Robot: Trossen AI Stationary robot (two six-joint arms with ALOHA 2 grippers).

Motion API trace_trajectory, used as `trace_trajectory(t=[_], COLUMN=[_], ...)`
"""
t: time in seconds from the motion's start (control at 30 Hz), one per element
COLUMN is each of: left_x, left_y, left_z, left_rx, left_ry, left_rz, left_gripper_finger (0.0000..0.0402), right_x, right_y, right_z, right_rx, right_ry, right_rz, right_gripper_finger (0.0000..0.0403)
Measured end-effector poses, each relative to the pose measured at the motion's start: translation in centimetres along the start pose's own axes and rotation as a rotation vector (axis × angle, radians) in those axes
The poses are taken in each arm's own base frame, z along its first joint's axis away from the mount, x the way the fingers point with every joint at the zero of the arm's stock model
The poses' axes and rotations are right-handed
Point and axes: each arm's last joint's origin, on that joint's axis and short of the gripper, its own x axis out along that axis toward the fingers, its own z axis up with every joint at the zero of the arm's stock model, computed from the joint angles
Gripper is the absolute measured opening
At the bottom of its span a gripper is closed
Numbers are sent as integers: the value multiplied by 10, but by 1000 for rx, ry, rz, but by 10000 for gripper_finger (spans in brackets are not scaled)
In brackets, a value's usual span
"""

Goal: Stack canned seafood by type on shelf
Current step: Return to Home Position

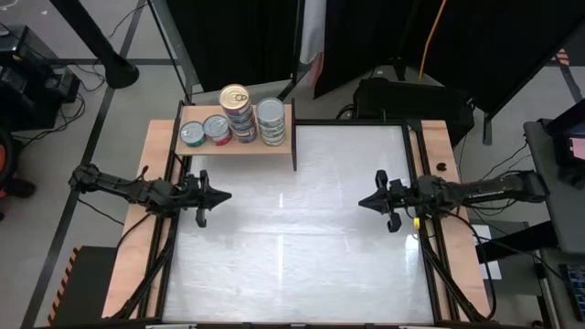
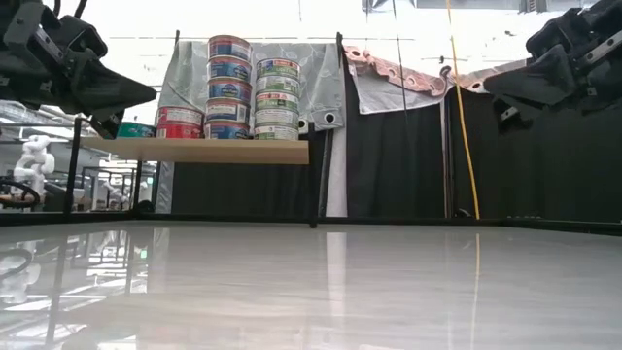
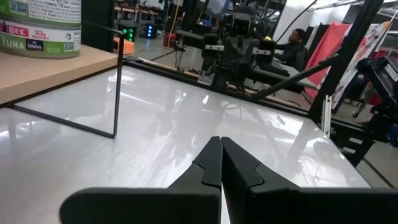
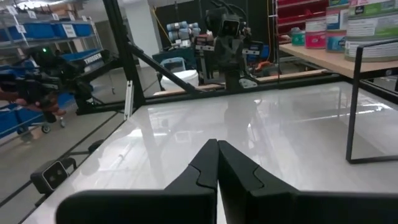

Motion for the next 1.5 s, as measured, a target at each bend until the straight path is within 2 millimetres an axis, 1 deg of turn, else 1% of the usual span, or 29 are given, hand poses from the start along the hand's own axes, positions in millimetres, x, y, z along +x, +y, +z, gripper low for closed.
trace_trajectory(t=[0.33,0.43,0.47,0.53,0.6,0.73,0.9,1.0,1.1,1.27,1.4,1.5], left_x=[0,0,0,0,0,0,1,1,1,1,1,0], left_y=[0,0,0,0,0,0,-1,-2,-2,-1,0,0], left_z=[-1,-1,-1,-1,-1,-1,-2,1,2,-2,0,1], left_rx=[4,9,15,31,33,26,124,162,226,203,271,279], left_ry=[3,3,3,3,2,6,30,-9,-16,30,4,-9], left_rz=[15,16,16,17,17,8,-52,-57,-54,-47,-9,9], left_gripper_finger=[0,0,0,0,0,0,5,11,13,10,3,2], right_x=[-21,-27,-29,-29,-29,-29,-29,-29,-29,-29,-29,-29], right_y=[1,1,2,2,2,2,2,2,2,2,2,2], right_z=[2,0,1,4,2,2,2,2,2,2,2,2], right_rx=[-31,-25,-27,-43,-43,-48,-70,-79,-80,-80,-86,-88], right_ry=[-31,-22,-43,-60,-35,-39,-39,-39,-39,-39,-37,-37], right_rz=[-14,-22,-24,-20,-26,-18,-17,-17,-17,-17,-17,-17], right_gripper_finger=[0,0,0,0,0,0,0,0,0,0,0,0])
